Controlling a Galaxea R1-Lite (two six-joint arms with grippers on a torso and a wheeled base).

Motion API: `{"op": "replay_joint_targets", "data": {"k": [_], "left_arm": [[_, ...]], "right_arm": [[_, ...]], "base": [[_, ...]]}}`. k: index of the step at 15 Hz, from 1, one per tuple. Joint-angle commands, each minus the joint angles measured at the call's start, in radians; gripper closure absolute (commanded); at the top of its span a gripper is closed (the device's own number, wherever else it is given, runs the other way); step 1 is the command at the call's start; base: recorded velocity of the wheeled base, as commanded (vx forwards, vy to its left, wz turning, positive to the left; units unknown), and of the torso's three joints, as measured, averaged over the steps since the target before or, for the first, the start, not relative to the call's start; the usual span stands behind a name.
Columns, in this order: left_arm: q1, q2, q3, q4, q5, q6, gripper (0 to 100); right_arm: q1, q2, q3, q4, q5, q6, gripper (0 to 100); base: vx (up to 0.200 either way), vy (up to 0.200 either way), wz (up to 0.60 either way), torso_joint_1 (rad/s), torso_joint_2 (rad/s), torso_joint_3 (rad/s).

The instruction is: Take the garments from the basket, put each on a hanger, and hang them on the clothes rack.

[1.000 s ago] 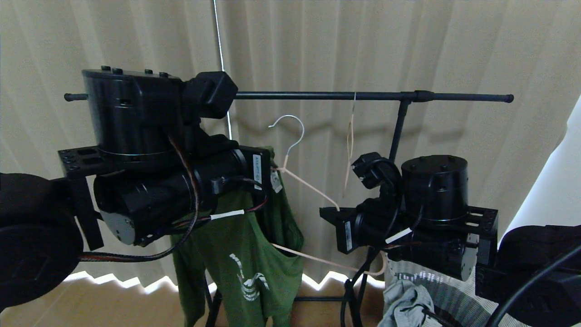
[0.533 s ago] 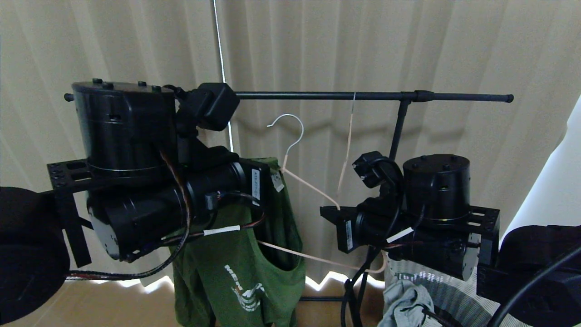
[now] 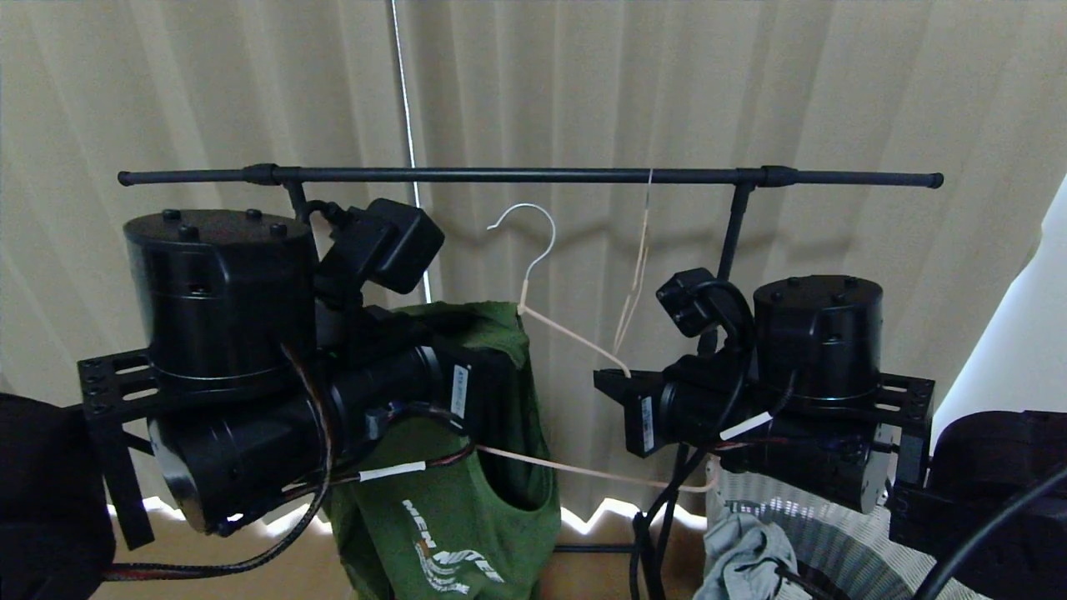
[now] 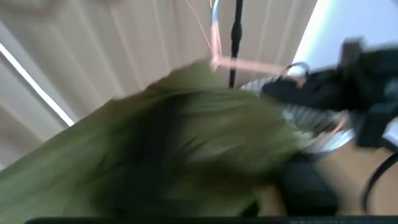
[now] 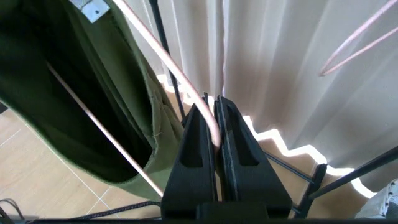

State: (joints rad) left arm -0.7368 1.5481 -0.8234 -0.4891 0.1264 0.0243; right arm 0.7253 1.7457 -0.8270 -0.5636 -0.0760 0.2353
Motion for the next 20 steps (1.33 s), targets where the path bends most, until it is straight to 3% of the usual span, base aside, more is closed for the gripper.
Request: {"op": "replay_joint_targets", "data": {"k": [1,3,9,13,17,20], "left_arm": [[0.011,-0.022,0.029,-0.003,-0.001,0.033,0],[0.028,-0.036,0.050,-0.016,-0.001,0.059,0],[0.056,-0.052,0.176,-0.243,-0.005,0.128,0],[0.086,-0.098,0.194,-0.272,-0.102,0.178,0],[0.218,-0.114,0.155,-0.272,-0.108,0.339,0],[0.249,-0.120,0.155,-0.266,-0.113,0.364,0]], "right_arm": [[-0.003,-0.034,0.011,-0.001,-0.010,-0.005,100],[-0.014,-0.043,0.011,-0.001,-0.015,-0.011,100],[-0.067,-0.083,0.026,-0.001,-0.016,-0.034,100],[-0.084,-0.115,0.043,0.001,-0.018,-0.074,100],[-0.109,-0.167,0.100,-0.002,-0.015,-0.160,100],[-0.109,-0.175,0.120,-0.009,-0.008,-0.160,100]], "base": [[0.000,0.000,0.00,0.000,0.00,0.000],[0.000,0.000,0.00,0.000,0.00,0.000],[0.000,0.000,0.00,0.000,0.00,0.000],[0.000,0.000,0.00,0.000,0.00,0.000],[0.000,0.000,0.00,0.000,0.00,0.000],[0.000,0.000,0.00,0.000,0.00,0.000]]}}
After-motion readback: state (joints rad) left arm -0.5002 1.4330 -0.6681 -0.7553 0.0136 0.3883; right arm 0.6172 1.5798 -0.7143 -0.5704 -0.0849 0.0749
